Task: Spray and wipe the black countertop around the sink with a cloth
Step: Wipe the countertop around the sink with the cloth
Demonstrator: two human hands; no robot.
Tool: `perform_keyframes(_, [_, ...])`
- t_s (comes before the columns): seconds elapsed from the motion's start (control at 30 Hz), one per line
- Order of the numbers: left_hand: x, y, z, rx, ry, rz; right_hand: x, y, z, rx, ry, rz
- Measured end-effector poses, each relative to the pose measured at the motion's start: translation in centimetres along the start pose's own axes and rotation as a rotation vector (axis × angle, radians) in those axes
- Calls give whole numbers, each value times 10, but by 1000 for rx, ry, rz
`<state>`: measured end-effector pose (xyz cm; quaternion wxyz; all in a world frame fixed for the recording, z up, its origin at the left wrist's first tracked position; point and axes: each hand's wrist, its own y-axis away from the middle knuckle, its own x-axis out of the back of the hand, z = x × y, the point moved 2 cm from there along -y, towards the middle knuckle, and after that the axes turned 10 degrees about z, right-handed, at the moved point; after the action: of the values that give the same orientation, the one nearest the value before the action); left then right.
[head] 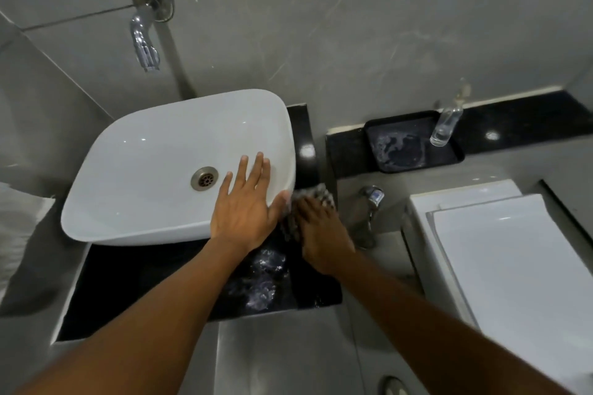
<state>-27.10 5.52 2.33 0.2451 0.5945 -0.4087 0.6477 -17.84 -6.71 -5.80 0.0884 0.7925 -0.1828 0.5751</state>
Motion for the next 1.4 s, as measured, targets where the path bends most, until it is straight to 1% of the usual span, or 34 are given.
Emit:
perform_keyframes(0.13, [0,2,1,0,1,14,-14,121,-36,-4,-7,2])
perform_keyframes(0.17, [-1,2,2,-1,-4,16,-15,136,-42,-2,-14,3])
perform_keyframes(0.23, [-1,2,2,2,-6,20,-15,140,-42,-6,-12,4])
perform_keyframes(0.33, [-1,3,2,9,-18,25,-12,96,-27,2,-26,55])
perform_keyframes(0.4, [-1,4,2,14,-14,33,-9,39,-10,-12,-64,33])
perform_keyframes(0.53, [-3,2,2,16,-13,47,0,-78,20,-84,7,44])
perform_keyframes(0.63, [-4,2,1,16,-13,58,0,-100,28,-66,21,41])
perform_keyframes(0.7, [-5,2,1,13,-17,56,1,-83,25,-57,9,53])
perform_keyframes(0.77, [-6,2,0,7,-27,54,-1,-49,13,-49,-2,86])
perform_keyframes(0.83, [-6,1,0,8,-24,40,-9,4,-5,-40,-48,98])
perform_keyframes(0.93, [-6,3,0,3,-33,51,-28,84,-31,-84,-102,136])
perform_keyframes(1.03, [-4,3,0,11,-25,26,-32,106,-43,-97,-75,58])
perform_keyframes(1.07, [-1,2,1,14,-26,19,-27,104,-42,-78,-111,37])
perform_keyframes(1.1, [2,2,2,20,-21,25,-20,99,-39,-70,-198,16])
perform_keyframes(1.13, [8,5,2,32,0,62,-7,95,-34,-107,-376,-24])
perform_keyframes(1.17, [12,13,6,43,41,117,9,87,-26,-194,-615,-43])
perform_keyframes(1.2, [12,28,16,46,108,164,28,80,-14,-298,-825,7])
perform_keyframes(1.23, [8,48,30,32,198,186,49,65,-2,-380,-938,123])
perform_keyframes(1.27, [-1,73,50,-4,290,167,71,47,8,-423,-936,250])
perform_keyframes(1.3, [-13,97,72,-31,344,102,90,24,12,-402,-883,337])
perform_keyframes(1.33, [-26,116,91,-32,363,23,105,-2,9,-333,-795,376])
perform_keyframes(1.37, [-39,127,105,4,367,-36,113,-29,0,-244,-670,379])
perform_keyframes(1.4, [-48,130,115,53,358,-54,115,-53,-13,-164,-530,366])
